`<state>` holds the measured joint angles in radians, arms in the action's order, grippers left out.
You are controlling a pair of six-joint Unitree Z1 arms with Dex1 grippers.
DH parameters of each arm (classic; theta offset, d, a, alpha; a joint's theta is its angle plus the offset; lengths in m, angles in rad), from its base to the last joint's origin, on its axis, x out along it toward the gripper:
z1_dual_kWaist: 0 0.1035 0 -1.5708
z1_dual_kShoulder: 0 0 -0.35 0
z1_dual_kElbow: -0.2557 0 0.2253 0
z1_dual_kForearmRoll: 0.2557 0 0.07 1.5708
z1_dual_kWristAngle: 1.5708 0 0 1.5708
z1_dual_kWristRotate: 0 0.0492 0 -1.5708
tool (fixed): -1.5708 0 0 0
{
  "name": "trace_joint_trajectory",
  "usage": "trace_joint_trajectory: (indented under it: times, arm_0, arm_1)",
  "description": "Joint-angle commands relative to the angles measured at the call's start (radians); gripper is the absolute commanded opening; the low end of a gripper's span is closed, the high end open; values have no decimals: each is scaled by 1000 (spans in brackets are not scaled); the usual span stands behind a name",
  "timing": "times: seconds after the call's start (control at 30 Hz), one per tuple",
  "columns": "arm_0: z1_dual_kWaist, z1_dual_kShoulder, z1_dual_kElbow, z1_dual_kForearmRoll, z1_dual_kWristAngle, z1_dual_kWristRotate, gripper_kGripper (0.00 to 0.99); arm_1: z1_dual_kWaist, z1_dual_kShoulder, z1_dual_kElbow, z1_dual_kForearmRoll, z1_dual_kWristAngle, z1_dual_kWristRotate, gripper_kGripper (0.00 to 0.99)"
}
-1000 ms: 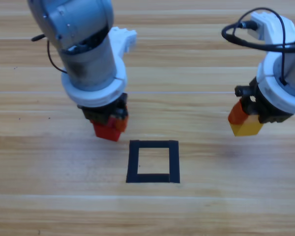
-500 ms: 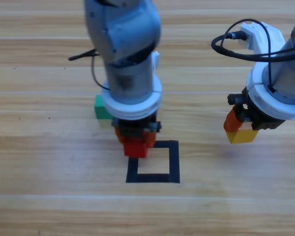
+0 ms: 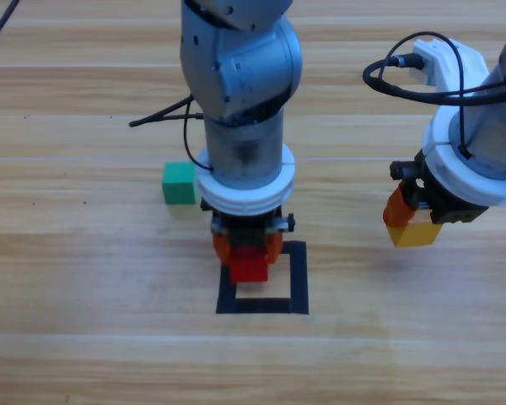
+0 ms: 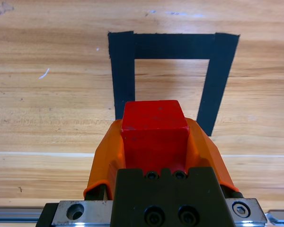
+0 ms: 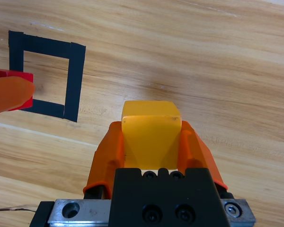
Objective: Stack the blocks in the rectangular block: red at the bottom, yellow in the middle, green on top
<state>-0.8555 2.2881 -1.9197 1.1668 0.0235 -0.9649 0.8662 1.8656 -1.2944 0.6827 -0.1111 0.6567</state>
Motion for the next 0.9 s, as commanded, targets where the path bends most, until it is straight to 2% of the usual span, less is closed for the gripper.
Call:
trace_joint_trajectory:
  times: [0.03, 0.43, 0.9]
  arm_0:
    - [-30, 47, -22, -7, 10, -17, 0]
    - [-68, 51, -21, -52, 55, 0, 0]
    - [-77, 45, 16, -65, 73, 9, 0]
  arm_1:
    - [23, 32, 3, 12, 11, 1, 213]
    - [23, 33, 1, 12, 11, 0, 213]
    - [23, 38, 0, 12, 13, -2, 213]
